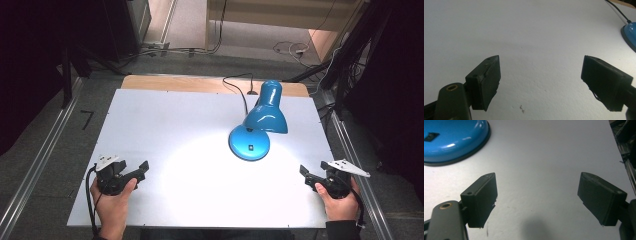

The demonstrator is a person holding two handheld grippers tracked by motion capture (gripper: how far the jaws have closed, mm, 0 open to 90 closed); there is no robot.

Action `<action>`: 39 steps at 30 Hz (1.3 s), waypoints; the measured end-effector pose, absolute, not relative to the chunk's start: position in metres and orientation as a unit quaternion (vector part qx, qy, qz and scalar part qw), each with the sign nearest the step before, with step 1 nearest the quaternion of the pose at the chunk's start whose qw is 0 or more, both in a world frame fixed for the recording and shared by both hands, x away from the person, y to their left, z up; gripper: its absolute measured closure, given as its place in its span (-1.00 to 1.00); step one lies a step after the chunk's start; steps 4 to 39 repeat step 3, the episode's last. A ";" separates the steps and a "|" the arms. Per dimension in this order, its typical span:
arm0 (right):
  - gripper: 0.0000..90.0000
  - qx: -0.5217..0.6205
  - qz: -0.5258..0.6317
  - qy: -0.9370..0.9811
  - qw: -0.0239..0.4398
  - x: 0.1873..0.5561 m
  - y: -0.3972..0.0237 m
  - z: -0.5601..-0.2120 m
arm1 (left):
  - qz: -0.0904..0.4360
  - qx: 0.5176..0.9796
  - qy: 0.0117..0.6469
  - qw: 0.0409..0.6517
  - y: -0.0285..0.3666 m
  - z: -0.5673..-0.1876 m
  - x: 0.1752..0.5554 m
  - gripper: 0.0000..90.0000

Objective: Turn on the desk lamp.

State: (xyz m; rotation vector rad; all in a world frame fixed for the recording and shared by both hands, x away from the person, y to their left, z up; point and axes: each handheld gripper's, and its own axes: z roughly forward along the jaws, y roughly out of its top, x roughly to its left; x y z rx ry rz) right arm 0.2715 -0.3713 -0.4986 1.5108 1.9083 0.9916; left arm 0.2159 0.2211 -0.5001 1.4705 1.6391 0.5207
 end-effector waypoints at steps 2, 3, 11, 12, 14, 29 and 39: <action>-0.69 0.562 0.345 0.709 0.249 0.276 -0.371 -0.505 | 0.208 0.589 0.655 0.425 0.221 -0.500 0.216 -0.63; -0.69 0.562 0.338 0.713 0.247 0.278 -0.370 -0.507 | 0.208 0.590 0.654 0.425 0.221 -0.500 0.216 -0.63; -0.69 0.562 0.338 0.713 0.247 0.278 -0.370 -0.507 | 0.208 0.590 0.654 0.425 0.221 -0.500 0.216 -0.63; -0.69 0.562 0.338 0.713 0.247 0.278 -0.370 -0.507 | 0.208 0.590 0.654 0.425 0.221 -0.500 0.216 -0.63; -0.69 0.562 0.338 0.713 0.247 0.278 -0.370 -0.507 | 0.208 0.590 0.654 0.425 0.221 -0.500 0.216 -0.63; -0.69 0.562 0.338 0.713 0.247 0.278 -0.370 -0.507 | 0.208 0.590 0.654 0.425 0.221 -0.500 0.216 -0.63; -0.69 0.562 0.338 0.713 0.247 0.278 -0.370 -0.507 | 0.208 0.590 0.654 0.425 0.221 -0.500 0.216 -0.63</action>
